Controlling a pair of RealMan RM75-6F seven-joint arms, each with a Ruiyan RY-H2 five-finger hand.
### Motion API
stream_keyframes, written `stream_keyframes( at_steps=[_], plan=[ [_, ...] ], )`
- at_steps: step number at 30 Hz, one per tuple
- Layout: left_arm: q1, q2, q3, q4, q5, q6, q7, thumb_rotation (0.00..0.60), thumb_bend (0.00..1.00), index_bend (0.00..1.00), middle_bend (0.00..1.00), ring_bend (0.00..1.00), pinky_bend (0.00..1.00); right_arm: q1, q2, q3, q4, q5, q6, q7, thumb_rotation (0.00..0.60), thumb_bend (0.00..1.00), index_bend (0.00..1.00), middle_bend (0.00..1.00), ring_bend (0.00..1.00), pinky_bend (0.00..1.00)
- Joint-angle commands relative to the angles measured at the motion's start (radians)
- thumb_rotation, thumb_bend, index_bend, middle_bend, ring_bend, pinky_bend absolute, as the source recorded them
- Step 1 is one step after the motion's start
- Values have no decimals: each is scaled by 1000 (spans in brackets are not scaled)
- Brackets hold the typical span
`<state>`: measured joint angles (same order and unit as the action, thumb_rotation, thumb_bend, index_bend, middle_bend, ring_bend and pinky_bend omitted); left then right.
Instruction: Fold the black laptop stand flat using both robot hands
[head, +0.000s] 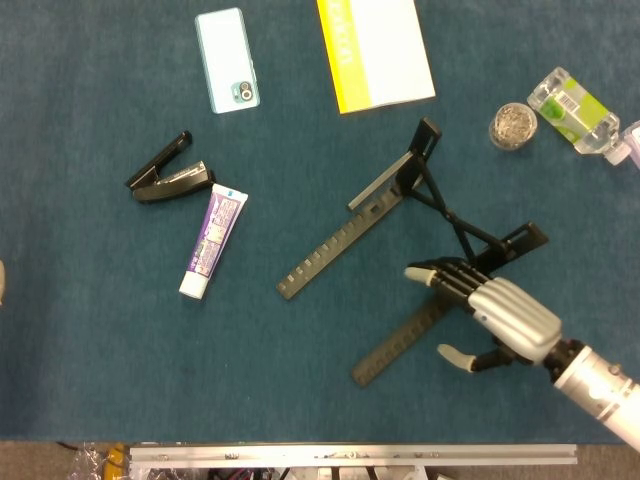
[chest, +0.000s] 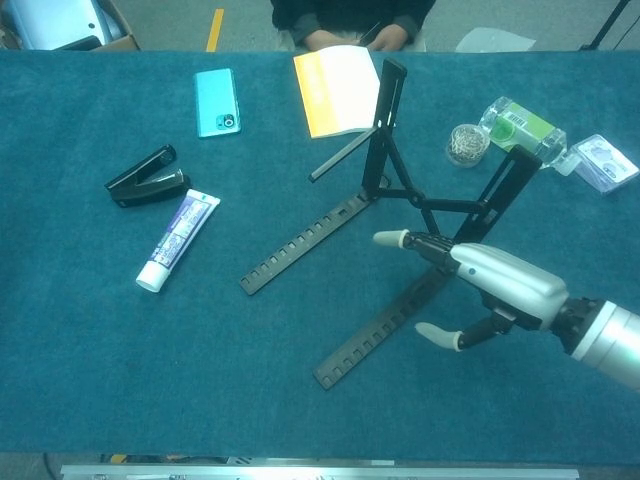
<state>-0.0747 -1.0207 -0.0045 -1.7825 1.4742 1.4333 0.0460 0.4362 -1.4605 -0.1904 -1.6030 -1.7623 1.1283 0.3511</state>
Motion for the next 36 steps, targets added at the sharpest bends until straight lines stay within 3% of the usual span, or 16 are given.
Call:
stream_keyframes(
  at_steps=[1,17,25,36],
  plan=[
    [2,2,1,0,2,3,-3,600,474,145,50,47,65,8,-27,22,-8,-2,3,-25,600,324,0,74,0,43],
    [21,27,7,-2,10,26,-29,600,474,145,50,47,65,120,-102,197,-84,98,-67,-53,600,323,0,74,0,43],
    [20,30,6,-3,12,26,-31,600,474,146,50,47,65,174,-165,282,-25,197,-120,-76,600,323,0,74,0,42],
    [24,32,5,12,1,22,-51,600,474,146,50,47,65,232,-269,328,124,327,-215,-79,600,323,0,75,0,41]
  ],
)
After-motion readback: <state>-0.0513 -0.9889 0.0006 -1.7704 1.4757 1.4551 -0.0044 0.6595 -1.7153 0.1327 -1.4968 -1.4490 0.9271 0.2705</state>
